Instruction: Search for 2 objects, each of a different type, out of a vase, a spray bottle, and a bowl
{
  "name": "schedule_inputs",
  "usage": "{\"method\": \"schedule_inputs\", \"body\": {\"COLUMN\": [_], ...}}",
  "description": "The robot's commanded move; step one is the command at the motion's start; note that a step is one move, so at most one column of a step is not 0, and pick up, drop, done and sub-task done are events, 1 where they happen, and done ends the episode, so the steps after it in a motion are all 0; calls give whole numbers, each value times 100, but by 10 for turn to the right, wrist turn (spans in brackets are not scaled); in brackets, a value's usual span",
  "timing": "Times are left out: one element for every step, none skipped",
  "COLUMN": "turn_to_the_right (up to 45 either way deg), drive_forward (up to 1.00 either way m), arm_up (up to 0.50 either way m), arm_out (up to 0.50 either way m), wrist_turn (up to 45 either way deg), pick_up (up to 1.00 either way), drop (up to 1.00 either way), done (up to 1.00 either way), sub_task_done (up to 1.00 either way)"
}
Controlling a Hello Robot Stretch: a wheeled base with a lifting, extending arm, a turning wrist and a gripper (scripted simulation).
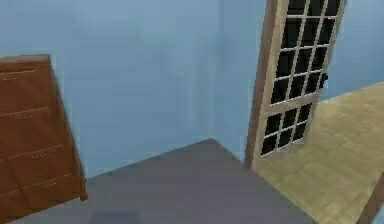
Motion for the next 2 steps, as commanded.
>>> {"method": "schedule_inputs", "body": {"turn_to_the_right": [450, 450], "drive_forward": [0, 0], "arm_up": [0, 0], "arm_out": [0, 0], "wrist_turn": [0, 0], "pick_up": [0, 0], "drop": [0, 0], "done": [0, 0], "sub_task_done": [0, 0]}}
